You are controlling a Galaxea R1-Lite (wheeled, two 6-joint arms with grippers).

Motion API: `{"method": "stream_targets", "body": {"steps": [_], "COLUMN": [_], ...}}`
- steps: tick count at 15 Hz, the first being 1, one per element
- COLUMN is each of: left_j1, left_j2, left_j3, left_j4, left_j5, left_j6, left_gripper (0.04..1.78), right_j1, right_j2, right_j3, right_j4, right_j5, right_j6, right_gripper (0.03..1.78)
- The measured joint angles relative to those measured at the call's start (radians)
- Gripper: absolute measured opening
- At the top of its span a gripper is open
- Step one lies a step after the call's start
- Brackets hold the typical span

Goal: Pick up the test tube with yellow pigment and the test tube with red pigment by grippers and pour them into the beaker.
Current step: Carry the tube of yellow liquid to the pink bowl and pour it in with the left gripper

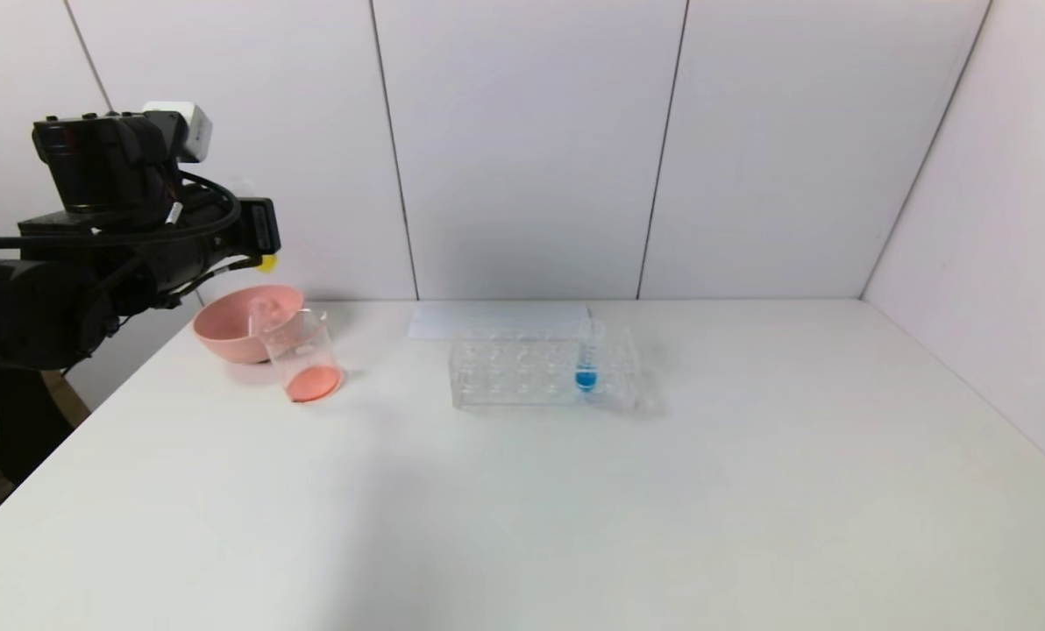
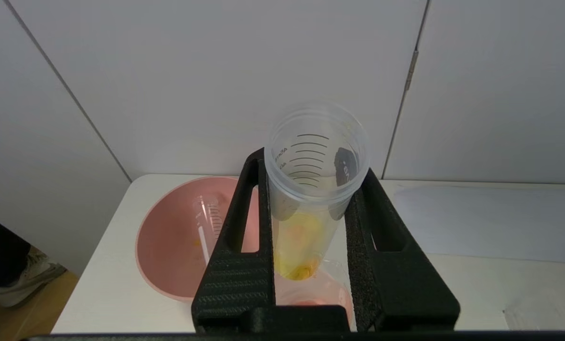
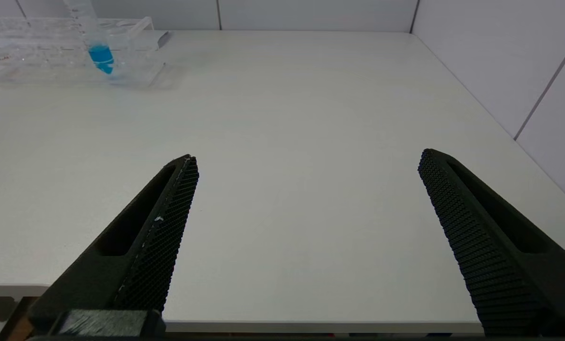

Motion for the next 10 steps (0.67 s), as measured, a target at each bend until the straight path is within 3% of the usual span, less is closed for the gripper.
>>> {"method": "stream_targets", "body": {"steps": [7, 10], "left_j1": [0.088, 0.122], "left_j2": [-0.026, -0.031], "left_j3": [0.050, 0.073], "left_j4": [-0.002, -0.010], "left_j5": [-0.014, -0.078], "left_j6": [0.000, -0.004], "left_gripper": [0.44, 0.44], "right_j1": [0.000, 0.000], "right_j2": [0.000, 0.000], "right_j3": [0.000, 0.000], "right_j4": [0.000, 0.000], "right_j5": [0.000, 0.000], "right_j6": [0.000, 0.000], "right_gripper": [1.70, 1.70]}}
